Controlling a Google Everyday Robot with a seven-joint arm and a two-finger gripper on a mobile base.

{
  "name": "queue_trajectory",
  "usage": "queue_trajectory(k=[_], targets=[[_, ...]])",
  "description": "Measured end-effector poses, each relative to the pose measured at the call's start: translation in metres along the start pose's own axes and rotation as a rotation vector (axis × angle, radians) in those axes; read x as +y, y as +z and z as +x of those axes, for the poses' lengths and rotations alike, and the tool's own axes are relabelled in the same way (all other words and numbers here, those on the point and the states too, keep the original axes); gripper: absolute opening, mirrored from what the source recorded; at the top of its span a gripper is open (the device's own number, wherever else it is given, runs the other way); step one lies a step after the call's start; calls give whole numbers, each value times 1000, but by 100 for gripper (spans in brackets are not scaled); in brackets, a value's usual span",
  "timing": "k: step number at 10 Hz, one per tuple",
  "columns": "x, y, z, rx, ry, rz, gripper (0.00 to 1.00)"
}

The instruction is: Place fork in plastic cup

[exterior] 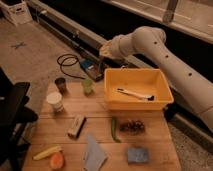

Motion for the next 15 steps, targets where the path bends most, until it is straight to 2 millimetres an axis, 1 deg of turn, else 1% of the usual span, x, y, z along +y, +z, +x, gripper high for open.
queue_trajectory(k=[1,3,4,6,7,13,14,15], targets=[[1,8,-1,-8,6,2,0],[7,34,-8,-23,8,3,0],[10,44,-9,-30,13,11,0],[21,62,2,-31,34,25,0],[24,67,6,-31,41,19,0],[24,68,5,-29,40,20,0],[24,69,7,-29,47,24,0],[28,75,12,-29,62,25,0]])
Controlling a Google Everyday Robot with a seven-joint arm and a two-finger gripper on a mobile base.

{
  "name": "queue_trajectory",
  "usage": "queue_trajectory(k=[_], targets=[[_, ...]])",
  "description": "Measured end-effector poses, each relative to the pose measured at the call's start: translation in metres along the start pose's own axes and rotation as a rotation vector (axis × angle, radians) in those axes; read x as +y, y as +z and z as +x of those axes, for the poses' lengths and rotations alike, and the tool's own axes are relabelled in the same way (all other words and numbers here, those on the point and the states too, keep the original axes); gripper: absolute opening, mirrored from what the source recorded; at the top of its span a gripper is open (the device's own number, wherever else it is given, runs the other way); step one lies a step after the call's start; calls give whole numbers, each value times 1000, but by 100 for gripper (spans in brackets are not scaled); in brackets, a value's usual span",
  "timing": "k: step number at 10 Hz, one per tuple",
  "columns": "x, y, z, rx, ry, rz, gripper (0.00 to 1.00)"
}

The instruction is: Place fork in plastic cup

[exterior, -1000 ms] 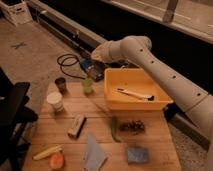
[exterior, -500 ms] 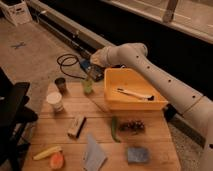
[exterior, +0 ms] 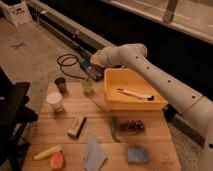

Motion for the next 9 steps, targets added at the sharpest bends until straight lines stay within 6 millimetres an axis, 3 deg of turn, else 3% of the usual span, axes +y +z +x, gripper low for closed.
queue_trajectory(k=[9], targets=[[15,45,21,-5,102,-8,0]])
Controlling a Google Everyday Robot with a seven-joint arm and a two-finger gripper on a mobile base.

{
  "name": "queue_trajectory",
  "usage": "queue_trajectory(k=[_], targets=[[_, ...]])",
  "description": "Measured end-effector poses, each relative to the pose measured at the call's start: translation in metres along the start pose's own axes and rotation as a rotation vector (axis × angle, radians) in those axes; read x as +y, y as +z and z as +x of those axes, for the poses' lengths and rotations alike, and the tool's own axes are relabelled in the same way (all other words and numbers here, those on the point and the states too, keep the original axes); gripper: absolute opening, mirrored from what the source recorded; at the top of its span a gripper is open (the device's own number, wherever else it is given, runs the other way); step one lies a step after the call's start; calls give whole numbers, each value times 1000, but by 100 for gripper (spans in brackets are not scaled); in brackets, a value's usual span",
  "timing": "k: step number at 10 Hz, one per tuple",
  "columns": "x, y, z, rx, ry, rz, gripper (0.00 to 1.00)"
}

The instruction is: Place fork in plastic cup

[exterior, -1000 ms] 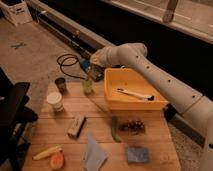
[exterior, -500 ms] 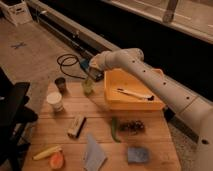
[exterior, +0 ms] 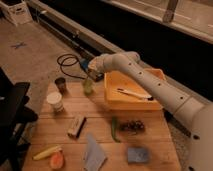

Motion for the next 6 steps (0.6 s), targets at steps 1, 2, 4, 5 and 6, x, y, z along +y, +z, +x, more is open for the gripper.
queue_trajectory(k=[1,2,4,5,6], targets=[[-2,3,1,-1,5,4,0],[-5,6,1,-1,9,11,0],[-11,6,4,0,15,27,0],[-14,6,6,3,19,34,0],[-16,5,9,7,25,40,0]])
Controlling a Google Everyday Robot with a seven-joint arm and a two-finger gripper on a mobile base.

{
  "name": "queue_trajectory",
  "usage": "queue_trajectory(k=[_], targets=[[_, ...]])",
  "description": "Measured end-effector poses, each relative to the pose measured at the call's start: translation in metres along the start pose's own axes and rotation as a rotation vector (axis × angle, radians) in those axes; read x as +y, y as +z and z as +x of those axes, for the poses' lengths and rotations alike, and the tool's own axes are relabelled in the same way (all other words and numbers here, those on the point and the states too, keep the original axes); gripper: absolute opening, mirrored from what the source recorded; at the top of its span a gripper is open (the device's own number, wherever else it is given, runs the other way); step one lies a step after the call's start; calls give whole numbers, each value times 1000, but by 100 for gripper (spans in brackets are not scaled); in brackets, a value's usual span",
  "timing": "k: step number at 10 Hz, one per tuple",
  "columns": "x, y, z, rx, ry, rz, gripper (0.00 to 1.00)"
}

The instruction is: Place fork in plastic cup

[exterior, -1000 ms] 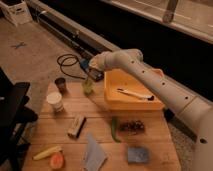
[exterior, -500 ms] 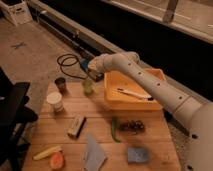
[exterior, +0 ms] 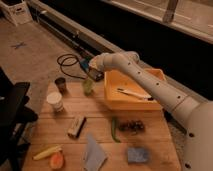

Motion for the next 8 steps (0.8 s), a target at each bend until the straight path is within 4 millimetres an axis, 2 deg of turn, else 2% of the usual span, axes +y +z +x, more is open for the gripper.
queue_trajectory(k=[5,8], targets=[[-1,7,11,10,34,3,0],[8,13,23,23,63,-5,0]])
